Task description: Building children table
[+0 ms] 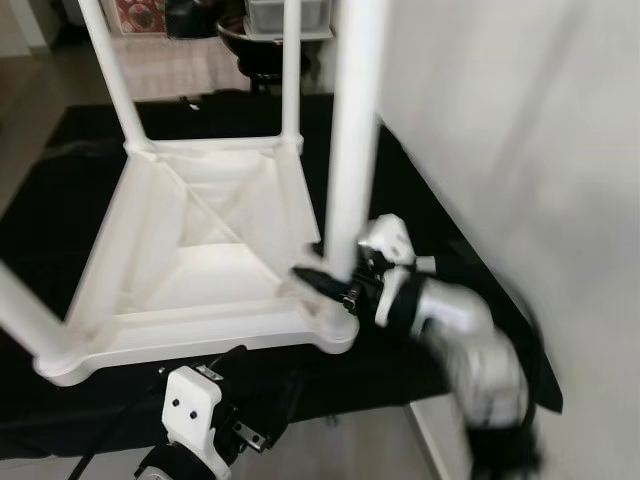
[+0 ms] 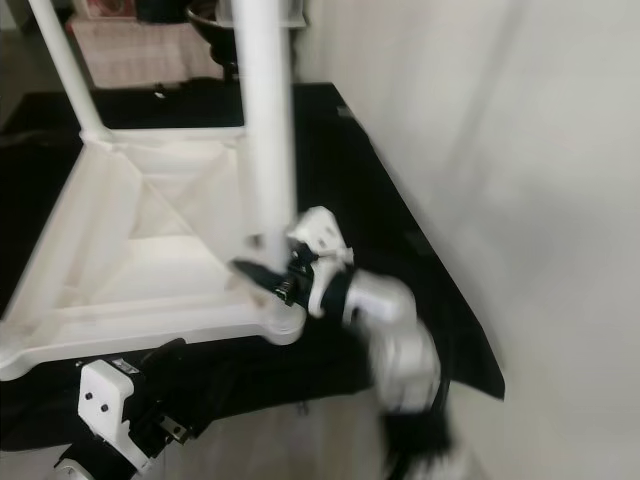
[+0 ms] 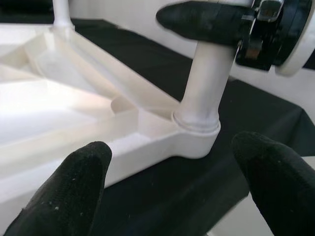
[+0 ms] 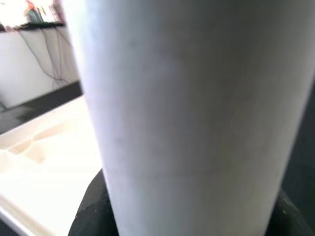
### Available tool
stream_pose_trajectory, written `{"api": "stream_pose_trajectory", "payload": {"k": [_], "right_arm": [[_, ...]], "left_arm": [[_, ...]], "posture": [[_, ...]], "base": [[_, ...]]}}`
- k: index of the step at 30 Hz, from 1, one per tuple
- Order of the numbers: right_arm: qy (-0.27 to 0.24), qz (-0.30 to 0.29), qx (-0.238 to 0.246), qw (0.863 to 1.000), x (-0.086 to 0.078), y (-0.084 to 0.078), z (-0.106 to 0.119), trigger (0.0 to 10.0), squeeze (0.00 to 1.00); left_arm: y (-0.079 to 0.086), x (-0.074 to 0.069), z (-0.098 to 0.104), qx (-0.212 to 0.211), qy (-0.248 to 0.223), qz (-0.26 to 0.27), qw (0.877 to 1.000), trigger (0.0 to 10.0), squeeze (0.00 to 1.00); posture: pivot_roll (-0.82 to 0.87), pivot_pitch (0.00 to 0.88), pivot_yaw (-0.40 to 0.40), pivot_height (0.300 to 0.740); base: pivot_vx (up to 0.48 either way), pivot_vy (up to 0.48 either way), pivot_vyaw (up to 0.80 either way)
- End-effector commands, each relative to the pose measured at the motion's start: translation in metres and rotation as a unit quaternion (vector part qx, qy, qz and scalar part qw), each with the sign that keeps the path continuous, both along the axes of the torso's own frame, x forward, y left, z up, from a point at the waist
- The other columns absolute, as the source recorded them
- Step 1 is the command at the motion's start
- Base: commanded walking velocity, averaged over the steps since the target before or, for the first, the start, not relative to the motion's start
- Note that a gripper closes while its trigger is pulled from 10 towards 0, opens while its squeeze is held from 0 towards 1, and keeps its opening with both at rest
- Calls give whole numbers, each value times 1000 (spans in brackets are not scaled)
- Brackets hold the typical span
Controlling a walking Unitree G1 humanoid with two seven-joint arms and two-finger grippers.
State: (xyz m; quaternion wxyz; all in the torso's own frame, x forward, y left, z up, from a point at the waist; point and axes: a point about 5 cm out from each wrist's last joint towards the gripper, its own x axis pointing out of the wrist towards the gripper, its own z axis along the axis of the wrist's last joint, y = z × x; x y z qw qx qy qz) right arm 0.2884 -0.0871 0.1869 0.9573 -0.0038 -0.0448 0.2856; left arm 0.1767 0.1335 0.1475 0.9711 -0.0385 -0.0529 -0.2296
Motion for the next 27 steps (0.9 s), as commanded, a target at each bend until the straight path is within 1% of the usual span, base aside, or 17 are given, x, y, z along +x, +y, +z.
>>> {"api": "stream_pose_trajectory", "payload": {"k": [1, 2, 5, 10, 11, 13, 14, 15, 16, 19, 20, 21, 22, 24, 25, 26, 27], "right_arm": [[64, -67, -23, 995, -11, 1, -32, 0, 0], [64, -67, -23, 995, -11, 1, -32, 0, 0], [61, -26, -27, 997, -7, 13, -33, 0, 0], [70, -13, -33, 997, -6, 15, -31, 0, 0], [75, -2, -39, 996, -6, 16, -30, 3176, 0], [77, 5, -43, 996, -6, 17, -30, 3176, 0], [78, 52, -32, 995, -7, 22, -24, 10000, 1000], [66, 131, -19, 989, -7, 29, -13, 10000, 1000], [66, 131, -19, 989, -7, 29, -13, 10000, 1000], [25, 246, -31, 968, -1, 26, 3, 10000, 1000], [25, 246, -31, 968, -1, 26, 3, 10000, 1000], [17, 279, -35, 960, 2, 23, 7, 10000, 1000], [17, 279, -35, 960, 2, 23, 7, 10000, 1000], [-22, 345, -83, 935, 8, 17, 14, 10000, 1000], [-25, 398, -112, 910, 9, 12, 15, 10000, 663], [-22, 430, -130, 893, 9, 7, 15, 10000, 663], [-6, 453, -138, 881, 13, 4, 15, 10000, 0]], "left_arm": [[2, 1, -6, 4, 15, -2, 1000, 10000, 0], [2, 1, -6, 4, 15, -2, 1000, 10000, 0], [3, 4, -7, 6, 15, -4, 1000, 10000, 0], [4, 7, -7, 5, 10, 5, 1000, 10000, 0], [4, 8, -7, 4, 9, 9, 1000, 10000, 0], [4, 8, -7, 4, 8, 12, 1000, 10000, 0], [4, 9, -7, 4, 7, 11, 1000, 10000, 0], [3, 9, -7, 4, 7, 9, 1000, 10000, 0], [3, 9, -7, 4, 7, 9, 1000, 10000, 0], [2, 9, -6, 3, 7, 7, 1000, 10000, 0], [2, 9, -6, 3, 7, 7, 1000, 10000, 0], [2, 8, -6, 3, 6, 6, 1000, 10000, 0], [2, 8, -6, 3, 6, 6, 1000, 10000, 0], [0, 6, -5, 4, 6, 3, 1000, 10000, 0], [-1, 4, -5, 7, 7, -3, 1000, 10000, 0], [-2, 2, -4, 8, 8, -7, 1000, 10000, 0], [-3, 0, -5, 10, 10, -12, 1000, 10000, 0]], "posture": [[39, 129, -52, 740], [39, 129, -52, 740], [39, 113, -63, 740], [34, 109, -67, 740], [33, 106, -70, 740], [33, 106, -70, 740], [33, 106, -72, 740], [38, 109, -75, 740], [38, 109, -75, 740], [46, 114, -75, 740], [46, 114, -75, 740], [64, 123, -76, 740], [64, 123, -76, 740], [77, 129, -78, 740], [87, 142, -80, 740], [87, 142, -80, 740], [86, 150, -80, 740]], "base": [[0, 0, 0], [0, 0, 0], [0, 0, 0], [0, 0, 0], [0, 0, 0], [0, 0, 0], [0, 0, 0], [0, 0, 0], [0, 0, 0], [0, 0, 0], [0, 0, 0], [0, 0, 0], [0, 0, 0], [0, 0, 0], [0, 0, 0], [0, 0, 0], [0, 0, 0]]}}
